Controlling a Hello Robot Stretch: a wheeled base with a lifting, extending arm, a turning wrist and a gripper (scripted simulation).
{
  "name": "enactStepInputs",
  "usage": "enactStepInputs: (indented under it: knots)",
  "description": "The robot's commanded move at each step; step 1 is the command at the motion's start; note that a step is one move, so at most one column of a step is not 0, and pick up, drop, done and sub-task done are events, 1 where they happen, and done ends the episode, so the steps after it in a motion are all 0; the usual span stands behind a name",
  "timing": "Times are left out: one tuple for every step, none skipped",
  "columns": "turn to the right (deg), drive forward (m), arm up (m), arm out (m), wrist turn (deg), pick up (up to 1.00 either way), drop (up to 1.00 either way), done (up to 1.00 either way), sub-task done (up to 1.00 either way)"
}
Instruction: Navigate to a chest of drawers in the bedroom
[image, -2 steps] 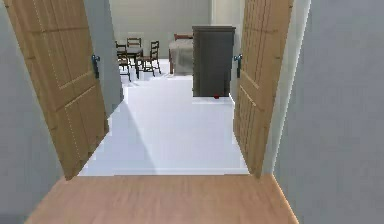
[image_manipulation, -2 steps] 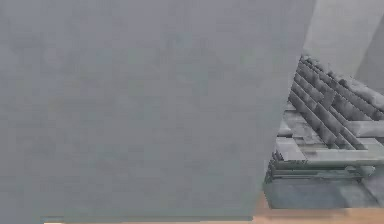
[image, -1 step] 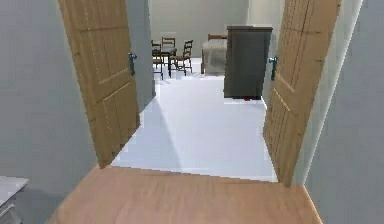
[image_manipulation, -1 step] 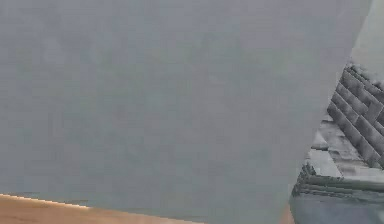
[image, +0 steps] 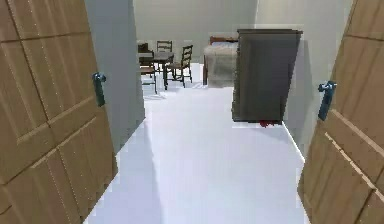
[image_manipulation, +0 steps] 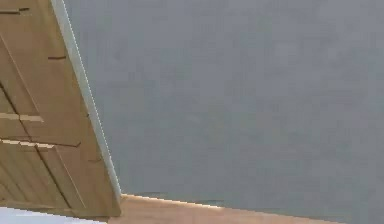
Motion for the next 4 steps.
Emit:
enactStepInputs:
  knots:
    - [0.0,1.00,0.00,0.00,0.0,0.00,0.00,0.00,0.00]
    - [0.0,1.00,0.00,0.00,0.0,0.00,0.00,0.00,0.00]
    - [0.0,0.90,0.00,0.00,0.0,0.00,0.00,0.00,0.00]
    - [-36.0,0.00,0.00,0.00,0.0,0.00,0.00,0.00,0.00]
